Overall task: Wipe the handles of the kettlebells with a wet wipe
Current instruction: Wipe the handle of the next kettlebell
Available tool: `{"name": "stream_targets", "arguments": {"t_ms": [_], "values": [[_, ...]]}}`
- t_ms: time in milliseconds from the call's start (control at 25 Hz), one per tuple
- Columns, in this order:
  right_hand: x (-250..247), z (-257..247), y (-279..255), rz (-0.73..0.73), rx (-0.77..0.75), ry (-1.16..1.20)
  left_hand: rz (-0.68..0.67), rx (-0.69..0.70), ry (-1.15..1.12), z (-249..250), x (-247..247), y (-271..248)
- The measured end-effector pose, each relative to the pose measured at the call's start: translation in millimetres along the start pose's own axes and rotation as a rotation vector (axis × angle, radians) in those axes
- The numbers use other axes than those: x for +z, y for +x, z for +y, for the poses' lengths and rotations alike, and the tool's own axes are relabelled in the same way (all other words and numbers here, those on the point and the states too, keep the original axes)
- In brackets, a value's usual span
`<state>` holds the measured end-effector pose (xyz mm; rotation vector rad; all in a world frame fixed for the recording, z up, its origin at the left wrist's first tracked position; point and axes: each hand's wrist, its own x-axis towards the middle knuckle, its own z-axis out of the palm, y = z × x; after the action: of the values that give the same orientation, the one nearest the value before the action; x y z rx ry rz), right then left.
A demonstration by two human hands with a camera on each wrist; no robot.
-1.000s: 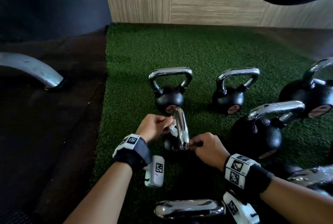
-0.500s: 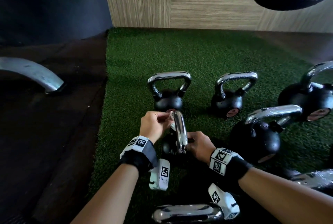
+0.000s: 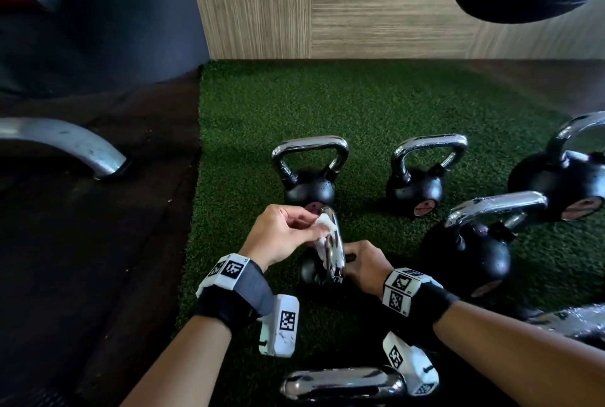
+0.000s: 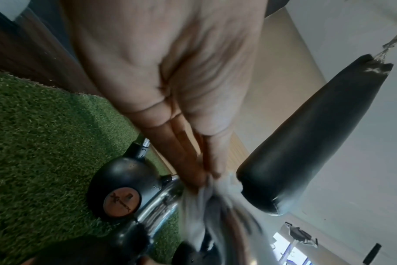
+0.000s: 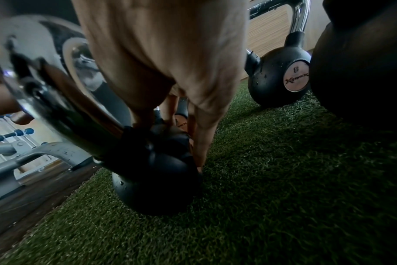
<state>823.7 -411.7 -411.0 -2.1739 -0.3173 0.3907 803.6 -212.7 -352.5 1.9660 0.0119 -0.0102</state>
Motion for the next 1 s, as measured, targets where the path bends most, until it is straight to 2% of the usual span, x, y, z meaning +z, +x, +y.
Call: {"name": "stream_targets", "arguments": {"t_ms": [80, 240, 280, 400, 480, 800, 920, 1000], "values": [[-1, -1, -3, -0.012, -0.011, 0.017, -0.082, 0.021, 0.053, 1, -3, -4], [-1, -6, 0, -0.001, 0.014, 0.014, 0.001, 0.052, 0.006, -3, 2, -12], [-1, -7, 1, 0.002, 0.023, 0.003, -0.035, 0.034, -0.035, -7, 2, -14], [-2, -12, 3, 0.021, 0.072, -0.066, -0.256, 0.053, -0.099, -18, 0, -22], [-3, -13, 2, 0.014, 0.092, -0.086, -0.295, 0.076, -0.13, -26, 2, -26], [-5, -20, -2, -0.015, 0.105, -0.088, -0.122, 0.213, -0.116, -52, 20, -47], [-4, -17, 0, 0.009, 0.147, -0.011, -0.04, 0.188, 0.03, -59, 30, -53], [-5, -15, 1, -0.025, 0.125, -0.053, -0.029, 0.172, 0.069, -59, 33, -56]]}}
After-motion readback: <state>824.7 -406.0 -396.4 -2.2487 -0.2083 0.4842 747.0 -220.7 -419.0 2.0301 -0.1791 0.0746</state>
